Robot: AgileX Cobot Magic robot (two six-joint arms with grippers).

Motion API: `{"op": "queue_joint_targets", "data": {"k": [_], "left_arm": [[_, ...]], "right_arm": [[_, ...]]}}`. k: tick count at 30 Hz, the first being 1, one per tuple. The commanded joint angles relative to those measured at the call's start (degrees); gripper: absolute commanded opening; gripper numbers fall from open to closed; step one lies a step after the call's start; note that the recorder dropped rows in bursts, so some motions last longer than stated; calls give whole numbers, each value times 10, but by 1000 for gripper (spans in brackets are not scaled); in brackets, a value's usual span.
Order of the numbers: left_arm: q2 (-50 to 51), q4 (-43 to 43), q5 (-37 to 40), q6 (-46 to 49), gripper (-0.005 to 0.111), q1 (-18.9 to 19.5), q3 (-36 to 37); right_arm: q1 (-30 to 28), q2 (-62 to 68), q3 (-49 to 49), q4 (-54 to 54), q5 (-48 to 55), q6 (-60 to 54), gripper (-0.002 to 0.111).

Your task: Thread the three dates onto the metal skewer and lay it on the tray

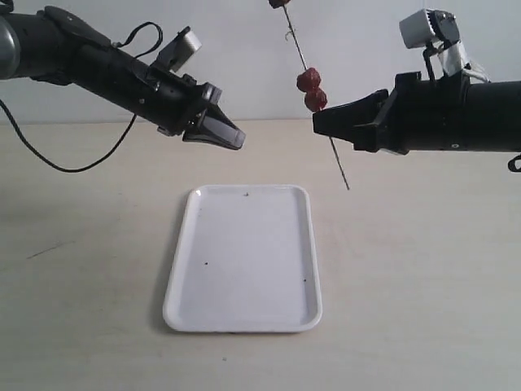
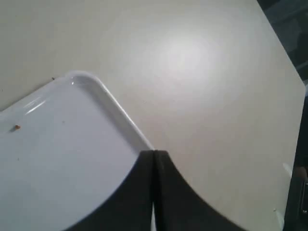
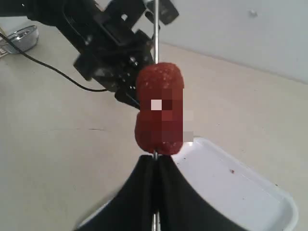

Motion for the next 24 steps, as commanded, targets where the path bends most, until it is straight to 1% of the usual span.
{"op": "queue_joint_targets", "data": {"k": [1, 4, 5, 6, 8, 9, 10, 11, 12, 13, 14, 16, 17, 18, 19, 20, 21, 23, 24], "left_arm": [[3, -5, -10, 28, 0, -4, 32], [3, -10, -18, 31, 0, -4, 45], [3, -14, -19, 31, 0, -4, 48], [3, -18, -19, 31, 0, -4, 52], [3, -19, -16, 32, 0, -4, 53], [3, -18, -10, 36, 0, -4, 54], [3, -18, -6, 36, 0, -4, 54], [3, -19, -3, 36, 0, -4, 54], [3, -19, 0, 36, 0, -4, 54], [3, -19, 1, 36, 0, -4, 54], [3, -19, 1, 39, 0, -4, 54], [3, -19, 0, 41, 0, -4, 54], [3, -19, 0, 41, 0, -4, 54], [1, -20, -3, 45, 0, -4, 57], [-9, -21, -30, 48, 0, -4, 68], [-24, -21, -75, 51, 0, -4, 86], [-50, -21, -146, 55, 0, -4, 118], [-94, -21, -238, 63, 0, -4, 172], [-108, -21, -262, 64, 0, -4, 189]], "right_arm": [[-2, -30, -15, 8, -2, 73, 0], [1, -32, -25, 8, -15, 191, 0], [1, -32, -26, 8, -13, 186, 0], [1, -32, -26, 8, 14, 133, 0], [5, -32, -26, 8, 103, -21, 0], [8, -33, -23, 8, 91, -14, 0], [8, -33, -27, 8, 37, 73, 0], [8, -33, -33, 8, -48, 192, 0], [8, -33, -33, 8, -46, 173, 0], [8, -33, -33, 4, 20, 76, 0], [8, -33, -32, 6, 45, 51, 0], [8, -33, -32, 8, 47, 99, 0], [8, -36, -32, 8, 55, 72, 0], [8, -37, -32, 5, 43, 102, 0], [8, -38, -32, -13, 18, 159, 0], [8, -38, -32, -36, -7, 197, 0], [12, -38, -32, -76, -45, 243, 0], [28, -38, -32, -135, -110, 305, 0], [40, -38, -32, -152, -137, 330, 0]]}}
